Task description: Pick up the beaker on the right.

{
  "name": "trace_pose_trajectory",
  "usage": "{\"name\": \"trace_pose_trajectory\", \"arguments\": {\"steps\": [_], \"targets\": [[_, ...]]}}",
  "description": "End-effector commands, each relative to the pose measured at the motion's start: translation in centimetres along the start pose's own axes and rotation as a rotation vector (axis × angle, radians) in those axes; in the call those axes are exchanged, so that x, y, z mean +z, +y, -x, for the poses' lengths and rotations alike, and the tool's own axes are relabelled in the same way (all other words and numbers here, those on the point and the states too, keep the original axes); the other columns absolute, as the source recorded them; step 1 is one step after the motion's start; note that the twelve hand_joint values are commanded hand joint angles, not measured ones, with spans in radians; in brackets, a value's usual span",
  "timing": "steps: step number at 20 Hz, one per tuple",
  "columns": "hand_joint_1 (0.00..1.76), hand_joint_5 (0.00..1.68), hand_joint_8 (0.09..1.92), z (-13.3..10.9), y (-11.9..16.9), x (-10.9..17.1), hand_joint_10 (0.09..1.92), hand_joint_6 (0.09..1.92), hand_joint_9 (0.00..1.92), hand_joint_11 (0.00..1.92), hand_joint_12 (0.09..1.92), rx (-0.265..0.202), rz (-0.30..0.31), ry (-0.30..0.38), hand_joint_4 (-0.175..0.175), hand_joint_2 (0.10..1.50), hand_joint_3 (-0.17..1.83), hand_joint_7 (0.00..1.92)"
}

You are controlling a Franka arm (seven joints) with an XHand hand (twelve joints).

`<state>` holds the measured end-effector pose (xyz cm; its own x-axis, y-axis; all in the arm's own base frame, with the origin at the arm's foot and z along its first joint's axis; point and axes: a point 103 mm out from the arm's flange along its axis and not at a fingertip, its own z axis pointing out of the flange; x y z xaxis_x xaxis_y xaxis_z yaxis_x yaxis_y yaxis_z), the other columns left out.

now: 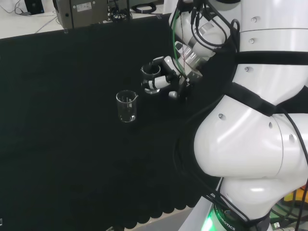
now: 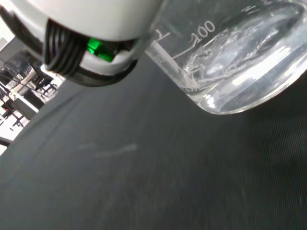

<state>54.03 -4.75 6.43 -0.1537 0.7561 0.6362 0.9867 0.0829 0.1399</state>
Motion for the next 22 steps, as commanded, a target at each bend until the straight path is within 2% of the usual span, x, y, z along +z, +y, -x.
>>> {"name": "trace_pose_trajectory", "arguments": {"steps": [1, 6, 7, 9, 11, 17, 22], "targets": [[1.55, 1.26, 0.50, -2.9, 0.4, -5.1, 0.09, 0.58, 1.67, 1.26, 0.57, -0.097, 0.000, -0.106, -0.175, 0.61, 0.59, 1.40], [1.55, 1.25, 0.50, -4.7, -0.1, -8.1, 0.09, 0.60, 1.69, 1.23, 0.73, -0.112, -0.085, -0.136, -0.175, 0.56, 0.68, 1.42], [1.51, 1.30, 0.47, -5.2, -0.5, -8.6, 0.09, 0.52, 1.67, 1.27, 0.73, -0.112, -0.105, -0.142, -0.175, 0.59, 0.63, 1.40], [1.45, 1.38, 0.44, -5.9, -1.3, -9.3, 0.09, 0.37, 1.63, 1.38, 0.64, -0.109, -0.142, -0.150, -0.175, 0.64, 0.54, 1.38], [1.44, 1.41, 0.46, -6.5, -2.3, -9.6, 0.09, 0.32, 1.62, 1.44, 0.58, -0.105, -0.173, -0.167, -0.175, 0.65, 0.53, 1.37], [1.43, 1.42, 0.48, -8.4, -5.3, -9.7, 0.09, 0.31, 1.62, 1.48, 0.53, -0.090, -0.246, -0.195, -0.175, 0.64, 0.56, 1.36], [1.44, 1.42, 0.48, -10.1, -7.1, -9.7, 0.09, 0.32, 1.63, 1.49, 0.52, -0.103, -0.298, -0.212, -0.175, 0.62, 0.59, 1.37]]}}
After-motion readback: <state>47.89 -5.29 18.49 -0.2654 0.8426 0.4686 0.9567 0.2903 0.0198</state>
